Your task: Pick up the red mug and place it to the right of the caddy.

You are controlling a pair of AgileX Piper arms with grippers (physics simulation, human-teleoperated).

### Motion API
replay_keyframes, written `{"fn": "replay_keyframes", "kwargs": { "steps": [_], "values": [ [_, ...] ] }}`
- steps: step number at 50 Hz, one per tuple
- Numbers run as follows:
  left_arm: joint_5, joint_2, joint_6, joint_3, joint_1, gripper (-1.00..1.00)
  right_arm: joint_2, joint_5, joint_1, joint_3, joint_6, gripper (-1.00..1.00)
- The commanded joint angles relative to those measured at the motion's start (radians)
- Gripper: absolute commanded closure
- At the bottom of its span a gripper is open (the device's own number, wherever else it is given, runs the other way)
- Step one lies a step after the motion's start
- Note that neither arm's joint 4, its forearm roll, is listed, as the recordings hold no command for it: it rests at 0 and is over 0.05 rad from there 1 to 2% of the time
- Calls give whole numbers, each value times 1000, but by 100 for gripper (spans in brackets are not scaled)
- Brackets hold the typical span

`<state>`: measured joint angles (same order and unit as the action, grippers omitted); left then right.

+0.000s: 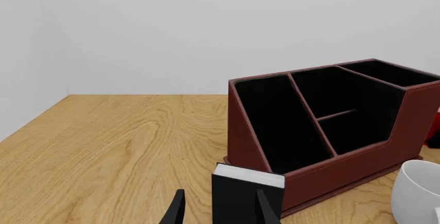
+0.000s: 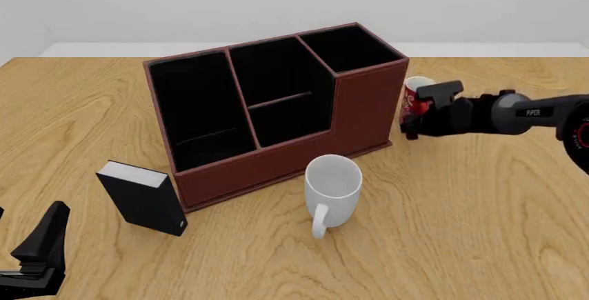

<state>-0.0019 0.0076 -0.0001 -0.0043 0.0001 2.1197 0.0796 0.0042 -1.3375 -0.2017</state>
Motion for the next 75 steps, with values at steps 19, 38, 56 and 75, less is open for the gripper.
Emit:
{"fn": "replay_keyframes", "kwargs": {
  "steps": [19,38,56,75],
  "values": [
    [0,0,0,0,0,-100,-22,-26,-12,64,65,-100],
    [0,0,0,0,0,-100,-177,-138,2,311,95,-100],
    [0,0,0,0,0,-100,-553,-241,48,713,172,-100],
    [0,0,0,0,0,-100,-1315,-48,48,1127,211,-100]
  ]
}}
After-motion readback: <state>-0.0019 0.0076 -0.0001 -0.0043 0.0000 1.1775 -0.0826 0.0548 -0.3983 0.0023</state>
